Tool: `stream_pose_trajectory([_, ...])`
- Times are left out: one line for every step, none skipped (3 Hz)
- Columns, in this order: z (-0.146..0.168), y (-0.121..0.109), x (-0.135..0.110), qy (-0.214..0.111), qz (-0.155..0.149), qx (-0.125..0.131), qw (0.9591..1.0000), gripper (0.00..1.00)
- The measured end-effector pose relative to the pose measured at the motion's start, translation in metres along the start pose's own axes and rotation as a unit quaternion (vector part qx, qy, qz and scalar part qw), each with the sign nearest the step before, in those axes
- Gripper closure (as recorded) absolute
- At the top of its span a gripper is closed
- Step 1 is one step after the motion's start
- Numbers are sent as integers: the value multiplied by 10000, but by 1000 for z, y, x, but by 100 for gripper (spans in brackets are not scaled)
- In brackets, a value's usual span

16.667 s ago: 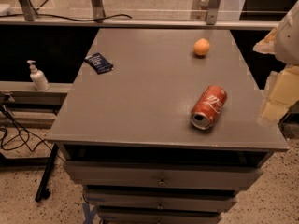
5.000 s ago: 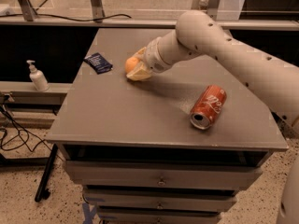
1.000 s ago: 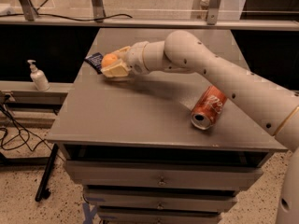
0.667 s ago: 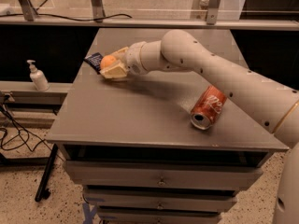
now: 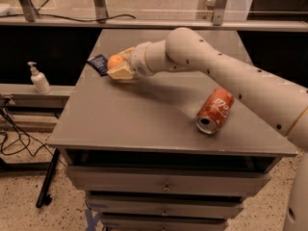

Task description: Move orange near rxbar blueberry

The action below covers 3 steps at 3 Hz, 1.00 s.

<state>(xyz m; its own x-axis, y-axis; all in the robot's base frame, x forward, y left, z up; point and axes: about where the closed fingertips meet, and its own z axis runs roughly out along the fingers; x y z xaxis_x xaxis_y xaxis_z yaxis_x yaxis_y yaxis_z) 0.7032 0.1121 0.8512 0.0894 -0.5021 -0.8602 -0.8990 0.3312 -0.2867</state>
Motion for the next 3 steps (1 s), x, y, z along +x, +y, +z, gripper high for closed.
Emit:
stream_pose_trajectory([-1,1,0,21,-53,-9,10000,13])
stream_pose_trajectory([-1,4,0,31,-73,-28,10000,0])
stream_pose_trajectory([-1,5,1,37,-73,-34,10000,0])
